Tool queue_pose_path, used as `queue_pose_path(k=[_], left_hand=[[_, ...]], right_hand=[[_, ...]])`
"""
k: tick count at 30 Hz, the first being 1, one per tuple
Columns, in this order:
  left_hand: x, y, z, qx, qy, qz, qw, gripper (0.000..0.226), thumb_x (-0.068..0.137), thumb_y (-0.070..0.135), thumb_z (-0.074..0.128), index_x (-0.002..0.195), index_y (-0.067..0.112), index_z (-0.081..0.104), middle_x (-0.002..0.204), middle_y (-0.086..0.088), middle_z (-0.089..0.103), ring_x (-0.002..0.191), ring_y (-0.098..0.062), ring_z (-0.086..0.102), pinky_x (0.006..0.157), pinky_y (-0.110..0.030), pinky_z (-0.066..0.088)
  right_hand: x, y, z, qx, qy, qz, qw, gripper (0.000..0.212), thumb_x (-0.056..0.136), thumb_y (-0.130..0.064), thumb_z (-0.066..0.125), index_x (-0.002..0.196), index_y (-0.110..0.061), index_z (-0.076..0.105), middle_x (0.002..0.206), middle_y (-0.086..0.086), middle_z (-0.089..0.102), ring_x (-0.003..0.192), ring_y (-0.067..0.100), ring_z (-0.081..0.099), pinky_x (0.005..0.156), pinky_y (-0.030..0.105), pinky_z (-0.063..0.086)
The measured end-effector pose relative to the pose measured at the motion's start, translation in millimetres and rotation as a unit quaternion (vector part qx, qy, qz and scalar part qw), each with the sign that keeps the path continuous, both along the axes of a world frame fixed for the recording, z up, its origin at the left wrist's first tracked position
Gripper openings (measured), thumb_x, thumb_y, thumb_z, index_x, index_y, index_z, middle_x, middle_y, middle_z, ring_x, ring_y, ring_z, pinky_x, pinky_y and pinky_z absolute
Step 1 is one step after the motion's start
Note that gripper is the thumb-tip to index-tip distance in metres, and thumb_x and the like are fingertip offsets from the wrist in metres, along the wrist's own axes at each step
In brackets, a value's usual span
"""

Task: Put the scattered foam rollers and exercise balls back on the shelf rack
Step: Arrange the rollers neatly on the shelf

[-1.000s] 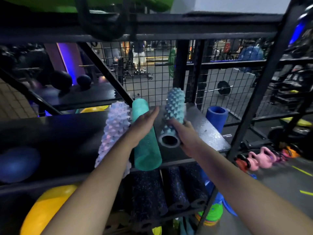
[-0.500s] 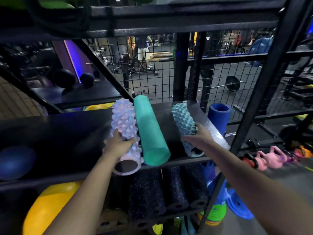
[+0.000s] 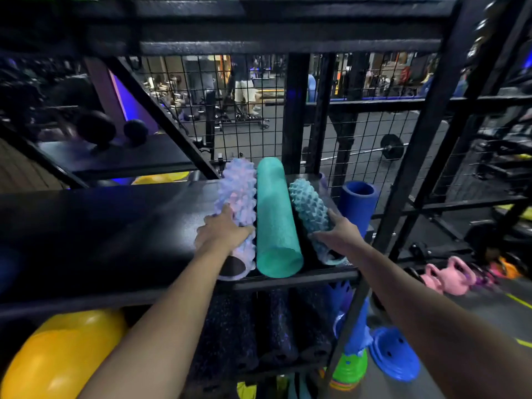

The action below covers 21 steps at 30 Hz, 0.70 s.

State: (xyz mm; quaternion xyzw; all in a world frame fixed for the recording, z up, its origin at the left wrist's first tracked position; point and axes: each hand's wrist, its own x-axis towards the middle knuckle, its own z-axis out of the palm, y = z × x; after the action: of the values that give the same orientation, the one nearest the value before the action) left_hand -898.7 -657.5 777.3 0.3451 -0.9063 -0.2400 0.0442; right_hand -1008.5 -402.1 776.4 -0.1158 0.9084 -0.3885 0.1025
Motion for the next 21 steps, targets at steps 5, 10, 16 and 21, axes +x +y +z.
queue_pose_path(k=[5, 10, 16, 21], left_hand=[[-14, 14, -10, -0.082, -0.025, 0.007, 0.996, 0.093, 0.079, 0.077, 0.052, 0.157, 0.042, 0.015, 0.147, -0.014, 0.047, 0.129, -0.04, 0.051, 0.093, -0.045, 0.047], [-19, 10, -15, -0.091, -0.026, -0.002, 0.996, 0.089, 0.084, 0.072, 0.049, 0.159, 0.04, 0.015, 0.15, -0.013, 0.047, 0.13, -0.038, 0.05, 0.088, -0.042, 0.042], [-15, 6, -12, -0.063, -0.006, -0.001, 0.998, 0.078, 0.087, 0.068, 0.052, 0.155, 0.04, 0.027, 0.145, -0.012, 0.054, 0.128, -0.035, 0.052, 0.091, -0.041, 0.043], [-22, 7, -15, -0.059, -0.014, 0.015, 0.998, 0.088, 0.079, 0.074, 0.05, 0.156, 0.04, 0.026, 0.14, -0.014, 0.057, 0.123, -0.039, 0.056, 0.087, -0.042, 0.048]], right_hand=[[0, -20, -36, 0.02, -0.013, -0.02, 1.0, 0.092, 0.085, -0.052, 0.064, 0.159, -0.03, 0.015, 0.132, 0.011, 0.062, 0.11, 0.032, 0.063, 0.087, 0.031, 0.051], [-9, -22, -43, 0.056, -0.017, -0.009, 0.998, 0.111, 0.069, -0.072, 0.05, 0.16, -0.03, 0.001, 0.135, 0.017, 0.059, 0.115, 0.038, 0.061, 0.097, 0.047, 0.053], [-12, -27, -41, 0.081, -0.007, 0.01, 0.997, 0.123, 0.055, -0.08, 0.043, 0.158, -0.033, -0.004, 0.13, 0.017, 0.061, 0.108, 0.04, 0.062, 0.094, 0.049, 0.055], [-13, -23, -32, 0.118, -0.013, 0.017, 0.993, 0.114, 0.073, -0.067, 0.059, 0.158, -0.035, -0.009, 0.131, 0.019, 0.059, 0.11, 0.04, 0.061, 0.094, 0.048, 0.056]])
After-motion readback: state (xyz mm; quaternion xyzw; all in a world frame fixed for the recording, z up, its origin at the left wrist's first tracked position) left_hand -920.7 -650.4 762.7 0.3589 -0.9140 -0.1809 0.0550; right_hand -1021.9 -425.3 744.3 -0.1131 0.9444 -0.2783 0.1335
